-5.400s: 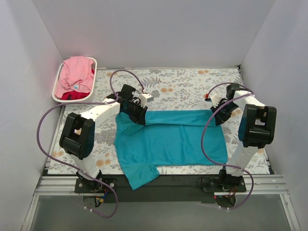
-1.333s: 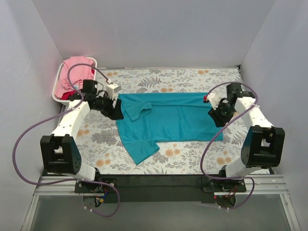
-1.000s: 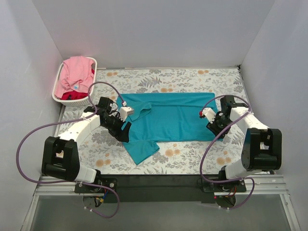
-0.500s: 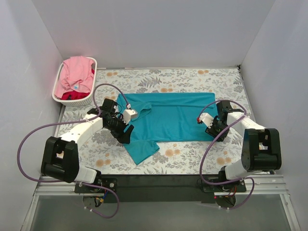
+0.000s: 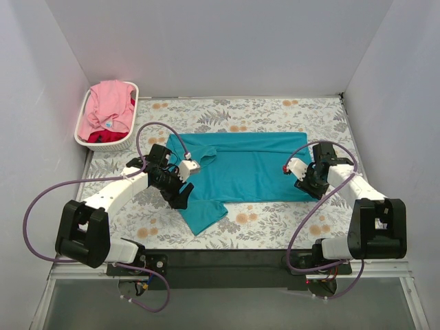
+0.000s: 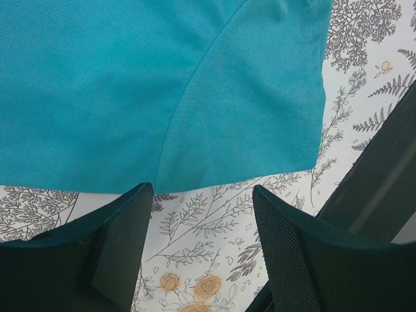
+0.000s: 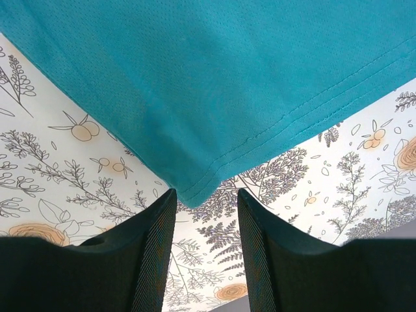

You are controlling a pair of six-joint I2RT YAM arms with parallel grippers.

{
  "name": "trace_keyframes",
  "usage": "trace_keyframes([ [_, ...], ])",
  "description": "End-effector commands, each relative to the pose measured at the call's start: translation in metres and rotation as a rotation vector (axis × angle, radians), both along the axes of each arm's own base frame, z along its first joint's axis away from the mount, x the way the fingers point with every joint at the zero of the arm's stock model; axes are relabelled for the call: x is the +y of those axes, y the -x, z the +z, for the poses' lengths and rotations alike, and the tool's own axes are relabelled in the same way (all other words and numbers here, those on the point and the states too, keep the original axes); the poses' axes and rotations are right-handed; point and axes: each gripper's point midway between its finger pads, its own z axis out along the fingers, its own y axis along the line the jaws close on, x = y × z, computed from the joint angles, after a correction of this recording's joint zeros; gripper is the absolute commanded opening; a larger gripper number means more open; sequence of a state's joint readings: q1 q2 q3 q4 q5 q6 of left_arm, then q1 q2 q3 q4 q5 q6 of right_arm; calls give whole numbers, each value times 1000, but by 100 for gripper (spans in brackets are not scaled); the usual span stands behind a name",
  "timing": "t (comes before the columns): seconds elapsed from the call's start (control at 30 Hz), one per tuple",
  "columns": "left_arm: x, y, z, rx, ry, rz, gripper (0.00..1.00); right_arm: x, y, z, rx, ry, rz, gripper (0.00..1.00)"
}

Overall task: Fold and stack the t-shirts
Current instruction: Fold the tshirt

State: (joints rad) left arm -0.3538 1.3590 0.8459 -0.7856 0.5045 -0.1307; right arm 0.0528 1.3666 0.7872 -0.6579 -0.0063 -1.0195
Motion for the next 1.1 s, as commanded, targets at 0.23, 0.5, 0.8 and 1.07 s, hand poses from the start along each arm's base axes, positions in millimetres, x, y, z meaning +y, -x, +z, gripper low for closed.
trace_keyframes([
  [0.23, -3, 2, 7, -3, 23, 9, 61, 5, 15, -12, 80, 2, 63, 46],
  [0.5, -1, 14, 6, -3, 0, -40, 61, 3, 14, -30, 91, 18, 67, 42],
  [0.8, -20, 51, -13, -85, -105, -222, 57, -5, 16, -38, 99, 62, 52, 5],
  [1.07, -44, 59, -21, -162, -154, -293, 55, -2, 10, -32, 84, 44, 39, 1],
])
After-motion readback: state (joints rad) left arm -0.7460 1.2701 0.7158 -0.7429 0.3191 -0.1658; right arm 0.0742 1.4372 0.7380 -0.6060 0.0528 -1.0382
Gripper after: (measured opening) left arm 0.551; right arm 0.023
